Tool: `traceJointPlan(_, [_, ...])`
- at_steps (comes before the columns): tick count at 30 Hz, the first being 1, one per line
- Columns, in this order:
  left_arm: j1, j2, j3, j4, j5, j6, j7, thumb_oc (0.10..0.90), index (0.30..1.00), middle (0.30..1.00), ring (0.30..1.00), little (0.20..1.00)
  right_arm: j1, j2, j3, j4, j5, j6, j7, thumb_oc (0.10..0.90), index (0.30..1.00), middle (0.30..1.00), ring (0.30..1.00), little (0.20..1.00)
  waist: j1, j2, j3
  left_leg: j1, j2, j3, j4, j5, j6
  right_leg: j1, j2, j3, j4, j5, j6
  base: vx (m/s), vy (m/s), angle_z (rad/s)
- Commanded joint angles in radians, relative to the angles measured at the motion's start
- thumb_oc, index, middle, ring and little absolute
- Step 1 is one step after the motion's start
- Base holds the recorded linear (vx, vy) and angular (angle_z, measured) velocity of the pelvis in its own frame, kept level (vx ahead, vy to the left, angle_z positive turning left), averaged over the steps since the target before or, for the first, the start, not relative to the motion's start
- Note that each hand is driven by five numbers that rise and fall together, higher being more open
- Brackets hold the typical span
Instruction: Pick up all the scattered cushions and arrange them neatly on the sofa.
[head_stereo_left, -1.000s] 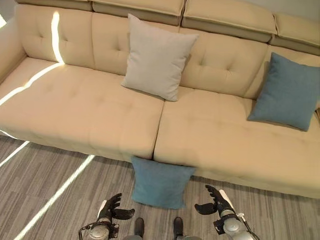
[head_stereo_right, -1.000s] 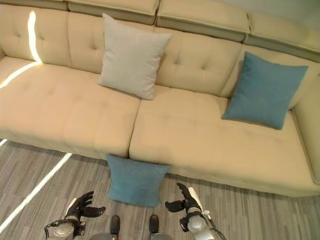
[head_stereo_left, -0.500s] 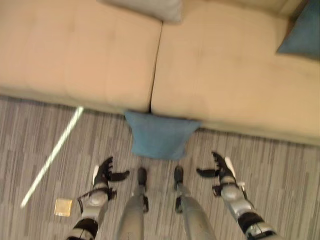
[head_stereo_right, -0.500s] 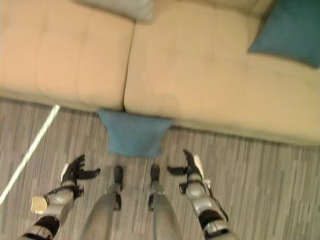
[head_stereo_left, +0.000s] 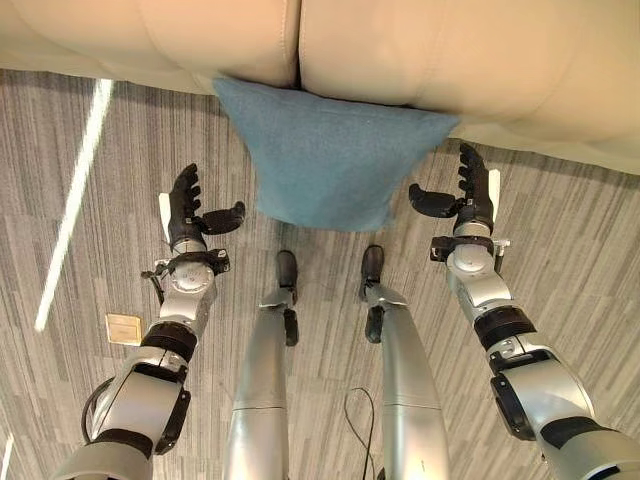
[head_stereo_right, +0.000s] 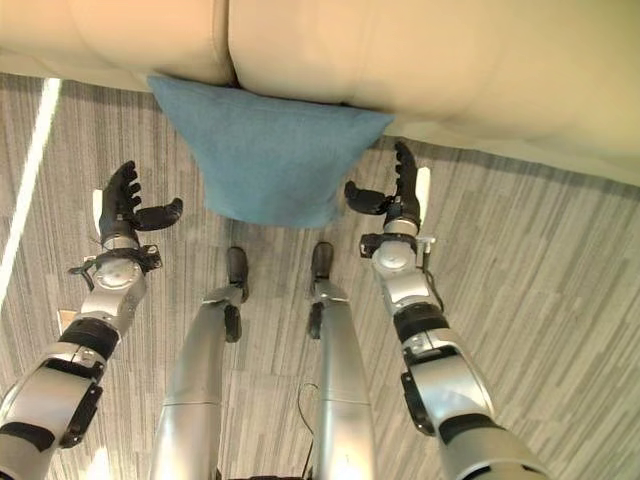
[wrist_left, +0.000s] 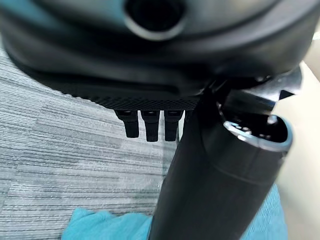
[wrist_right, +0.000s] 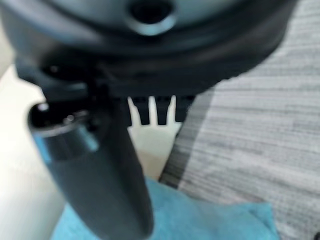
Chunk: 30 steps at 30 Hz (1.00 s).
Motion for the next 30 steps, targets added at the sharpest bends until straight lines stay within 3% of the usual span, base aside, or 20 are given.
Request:
traceJointPlan(1, [0.092, 0.013, 0.04, -0.022, 0.012, -0.029, 0.045, 0.8, 0.9, 0.9, 0.9, 0.9, 0.121, -0.005, 0.021, -0.031, 0.043, -0.05, -0.043, 0.8, 0.9, 0.9, 0.9, 0.9, -0.008, 0.029, -0.152, -0.068, -0.001, -0.071, 0.016, -0.039, -0.034, 0.009, -0.036, -0.007, -0.025, -0.006, 0.081, 0.0, 0.0, 0.0])
traceJointPlan(3, [0.092, 0.013, 0.04, -0.022, 0.012, -0.029, 0.045, 0.8, 0.9, 0.9, 0.9, 0.9, 0.121, -0.005, 0.021, -0.031, 0.043, -0.05, -0.043, 0.8, 0.9, 0.9, 0.9, 0.9, -0.008, 0.029, -0.152, -0.068, -0.001, -0.071, 0.016, -0.039, -0.034, 0.009, -0.036, -0.007, -0.025, -0.006, 0.081, 0.04, 0.01, -0.04])
traceJointPlan(4, [0.05, 0.0, 0.009, -0.035, -0.023, -0.022, 0.028, 0.8, 0.9, 0.9, 0.9, 0.9, 0.075, 0.017, 0.041, -0.024, 0.068, -0.044, -0.024, 0.8, 0.9, 0.9, 0.9, 0.9, -0.013, 0.025, -0.157, -0.154, -0.012, -0.077, 0.105, -0.07, -0.025, -0.074, -0.043, -0.005, 0.059, -0.036, 0.072, 0.08, 0.019, -0.04])
traceJointPlan(6, [0.039, -0.011, 0.001, -0.05, -0.025, -0.021, 0.029, 0.8, 0.9, 0.9, 0.9, 0.9, 0.065, 0.029, 0.049, -0.026, 0.069, -0.041, -0.02, 0.8, 0.9, 0.9, 0.9, 0.9, -0.014, 0.024, -0.162, -0.177, -0.016, -0.077, 0.118, -0.073, -0.023, -0.096, -0.046, -0.006, 0.076, -0.041, 0.07, 0.06, 0.025, 0.02])
traceJointPlan(12, [-0.042, -0.058, -0.041, -0.052, -0.058, -0.021, 0.023, 0.8, 0.9, 0.9, 0.9, 0.9, 0.005, 0.072, 0.088, -0.014, 0.092, -0.043, -0.002, 0.8, 0.9, 0.9, 0.9, 0.9, -0.01, 0.017, -0.173, -0.212, -0.029, -0.079, 0.124, -0.071, -0.021, -0.138, -0.048, -0.004, 0.092, -0.043, 0.064, 0.01, 0.006, 0.05])
traceJointPlan(18, [-0.226, -0.077, -0.105, -0.035, -0.134, -0.035, 0.007, 0.8, 0.9, 0.9, 0.9, 0.9, -0.139, 0.125, 0.164, 0.0, 0.157, -0.061, 0.027, 0.8, 0.9, 0.9, 0.9, 0.9, -0.011, 0.016, -0.187, -0.244, -0.033, -0.084, 0.118, -0.061, -0.027, -0.17, -0.046, 0.0, 0.084, -0.027, 0.069, 0.0, 0.0, 0.0])
traceJointPlan(19, [-0.313, -0.081, -0.133, -0.041, -0.15, -0.041, -0.004, 0.8, 0.9, 0.9, 0.9, 0.9, -0.2, 0.142, 0.2, -0.011, 0.193, -0.077, 0.053, 0.499, 0.448, 0.448, 0.448, 0.448, -0.012, 0.016, -0.192, -0.259, -0.034, -0.088, 0.121, -0.059, -0.028, -0.181, -0.046, -0.001, 0.079, -0.023, 0.072, 0.0, 0.0, 0.0])
traceJointPlan(20, [-0.328, -0.084, -0.145, -0.054, -0.151, -0.045, -0.008, 0.596, 0.594, 0.594, 0.594, 0.594, -0.211, 0.148, 0.213, -0.025, 0.197, -0.082, 0.062, 0.4, 0.3, 0.3, 0.3, 0.3, -0.014, 0.017, -0.195, -0.261, -0.035, -0.089, 0.119, -0.058, -0.028, -0.183, -0.045, 0.0, 0.077, -0.02, 0.074, 0.0, 0.0, 0.0])
traceJointPlan(21, [-0.345, -0.087, -0.15, -0.062, -0.148, -0.048, -0.008, 0.464, 0.396, 0.396, 0.396, 0.396, -0.224, 0.149, 0.22, -0.038, 0.202, -0.089, 0.068, 0.4, 0.3, 0.3, 0.3, 0.3, -0.015, 0.017, -0.197, -0.262, -0.034, -0.087, 0.117, -0.057, -0.029, -0.184, -0.044, 0.001, 0.075, -0.018, 0.075, 0.0, 0.0, 0.0])
traceJointPlan(22, [-0.355, -0.095, -0.152, -0.081, -0.159, -0.056, -0.01, 0.4, 0.3, 0.3, 0.3, 0.3, -0.235, 0.155, 0.226, -0.055, 0.211, -0.097, 0.076, 0.4, 0.3, 0.3, 0.3, 0.3, -0.016, 0.016, -0.2, -0.261, -0.033, -0.087, 0.112, -0.056, -0.029, -0.185, -0.044, 0.0, 0.073, -0.016, 0.076, 0.0, 0.0, 0.0])
traceJointPlan(30, [-0.332, -0.102, -0.115, -0.22, -0.192, -0.082, -0.011, 0.4, 0.3, 0.3, 0.3, 0.3, -0.199, 0.123, 0.191, -0.191, 0.213, -0.131, 0.093, 0.4, 0.3, 0.3, 0.3, 0.3, -0.027, 0.018, -0.224, -0.22, -0.037, -0.092, 0.025, -0.028, -0.039, -0.15, -0.04, -0.003, 0.002, 0.008, 0.081, -0.01, -0.008, 0.01])
